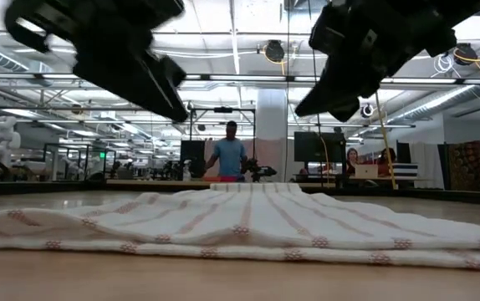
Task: Roll towel into tight, uniform cylinder
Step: Fold the white brown kitchen towel
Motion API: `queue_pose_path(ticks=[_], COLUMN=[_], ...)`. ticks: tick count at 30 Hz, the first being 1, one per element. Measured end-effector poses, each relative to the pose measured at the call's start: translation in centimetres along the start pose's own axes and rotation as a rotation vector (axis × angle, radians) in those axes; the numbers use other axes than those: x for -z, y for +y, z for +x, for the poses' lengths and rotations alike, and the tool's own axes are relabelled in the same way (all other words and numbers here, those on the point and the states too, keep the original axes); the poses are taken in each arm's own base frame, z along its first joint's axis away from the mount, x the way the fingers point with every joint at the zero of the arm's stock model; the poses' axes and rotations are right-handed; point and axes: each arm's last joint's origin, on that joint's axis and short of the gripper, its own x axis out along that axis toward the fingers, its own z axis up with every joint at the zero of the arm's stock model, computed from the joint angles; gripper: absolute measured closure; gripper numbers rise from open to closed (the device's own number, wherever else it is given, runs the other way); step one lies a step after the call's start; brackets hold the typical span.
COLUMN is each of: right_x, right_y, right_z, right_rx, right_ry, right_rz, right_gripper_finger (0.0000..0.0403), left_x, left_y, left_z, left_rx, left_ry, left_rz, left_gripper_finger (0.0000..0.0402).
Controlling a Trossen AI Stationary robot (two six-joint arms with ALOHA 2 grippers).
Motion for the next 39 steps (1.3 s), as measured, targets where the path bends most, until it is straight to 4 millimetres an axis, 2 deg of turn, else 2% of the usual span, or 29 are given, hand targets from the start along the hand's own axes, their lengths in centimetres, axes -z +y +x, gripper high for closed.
queue_pose_path(ticks=[3,5,10,14,20,26,34,39], right_x=[-0.2,-0.4,-0.4,-0.2,0.9,1.6,2.3,3.0], right_y=[1.0,1.5,2.5,2.9,3.7,4.8,6.4,7.8], right_z=[0.3,0.4,0.7,0.9,1.6,1.8,1.5,1.1], right_rx=[-0.021,-0.036,-0.042,-0.045,-0.066,-0.091,-0.118,-0.161], right_ry=[-0.063,-0.101,-0.149,-0.152,-0.105,-0.079,-0.076,-0.056], right_rz=[-0.013,-0.026,-0.057,-0.055,-0.012,-0.035,-0.090,-0.129], right_gripper_finger=[0.0403,0.0403,0.0403,0.0403,0.0403,0.0403,0.0403,0.0403], left_x=[0.6,1.4,2.0,3.1,4.8,4.2,4.4,4.8], left_y=[-3.4,-5.3,-7.9,-9.8,-12.2,-12.9,-13.0,-12.4], left_z=[0.0,-0.3,-1.0,-0.8,0.8,1.3,1.6,2.6], left_rx=[0.018,0.051,0.133,0.138,0.001,-0.075,-0.056,-0.078], left_ry=[0.023,0.067,0.099,0.125,0.073,-0.059,-0.046,-0.020], left_rz=[0.068,0.052,-0.046,0.008,0.156,0.103,0.160,0.205], left_gripper_finger=[0.0258,0.0258,0.0244,0.0201,0.0126,0.0121,0.0172,0.0196])
